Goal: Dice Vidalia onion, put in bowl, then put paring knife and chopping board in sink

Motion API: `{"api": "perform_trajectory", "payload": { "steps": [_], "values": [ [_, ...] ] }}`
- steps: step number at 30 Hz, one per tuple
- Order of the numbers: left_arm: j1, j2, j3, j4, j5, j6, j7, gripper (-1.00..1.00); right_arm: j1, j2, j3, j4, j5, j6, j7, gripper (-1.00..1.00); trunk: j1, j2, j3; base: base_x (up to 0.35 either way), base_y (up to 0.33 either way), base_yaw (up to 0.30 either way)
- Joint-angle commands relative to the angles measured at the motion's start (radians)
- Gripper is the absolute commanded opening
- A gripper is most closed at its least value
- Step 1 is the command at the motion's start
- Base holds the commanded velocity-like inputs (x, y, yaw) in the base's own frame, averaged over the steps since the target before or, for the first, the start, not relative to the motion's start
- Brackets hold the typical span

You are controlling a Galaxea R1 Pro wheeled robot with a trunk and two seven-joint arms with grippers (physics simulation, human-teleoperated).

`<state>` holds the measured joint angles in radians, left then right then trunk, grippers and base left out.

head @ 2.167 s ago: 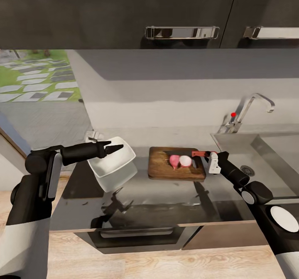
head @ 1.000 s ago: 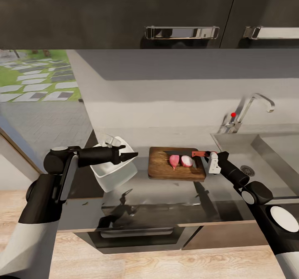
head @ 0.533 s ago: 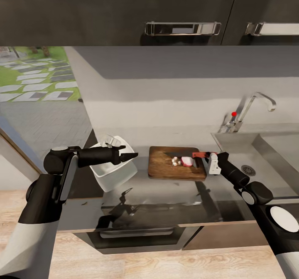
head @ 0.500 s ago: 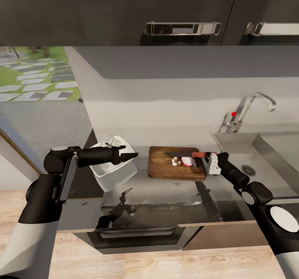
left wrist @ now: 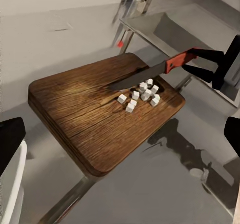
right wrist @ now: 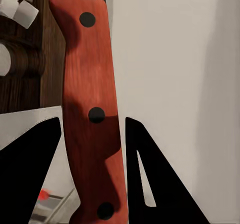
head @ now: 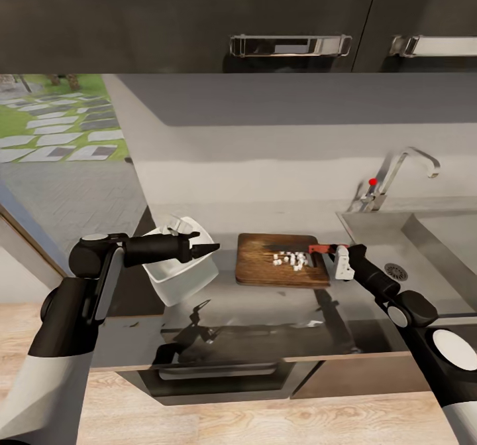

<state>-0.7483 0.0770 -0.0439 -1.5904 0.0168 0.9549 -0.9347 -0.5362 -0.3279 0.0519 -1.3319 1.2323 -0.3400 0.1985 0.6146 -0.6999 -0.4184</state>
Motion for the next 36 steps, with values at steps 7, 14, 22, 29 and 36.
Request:
{"api": "perform_trajectory", "payload": {
  "steps": [7,14,22,29,36],
  "values": [
    [-0.001,0.001,-0.001,0.0,0.002,-0.002,-0.001,1.0,-0.001,-0.002,0.0,-0.001,0.003,-0.002,0.005,-1.0,0.0,-0.001,-0.001,0.0,-0.172,0.0],
    [-0.001,0.001,0.002,0.0,0.002,-0.002,-0.001,1.0,-0.001,-0.002,0.0,-0.001,0.004,-0.002,0.005,-1.0,0.0,-0.001,-0.001,0.0,-0.027,0.0],
    [-0.001,0.002,0.005,0.0,0.002,-0.002,-0.001,1.0,-0.001,-0.002,-0.024,-0.002,-0.009,-0.003,0.003,-1.0,0.0,-0.001,-0.001,0.0,-0.001,0.0],
    [-0.001,0.001,0.006,0.0,0.002,-0.004,0.0,1.0,-0.002,0.0,-0.074,-0.003,-0.163,0.008,0.031,-1.0,0.0,-0.001,-0.001,0.0,0.0,0.0],
    [-0.001,0.0,0.013,0.001,0.001,-0.007,0.005,1.0,-0.012,0.0,-0.082,-0.006,-0.463,0.152,0.117,-1.0,0.0,-0.001,-0.001,0.0,0.0,0.0]
  ]
}}
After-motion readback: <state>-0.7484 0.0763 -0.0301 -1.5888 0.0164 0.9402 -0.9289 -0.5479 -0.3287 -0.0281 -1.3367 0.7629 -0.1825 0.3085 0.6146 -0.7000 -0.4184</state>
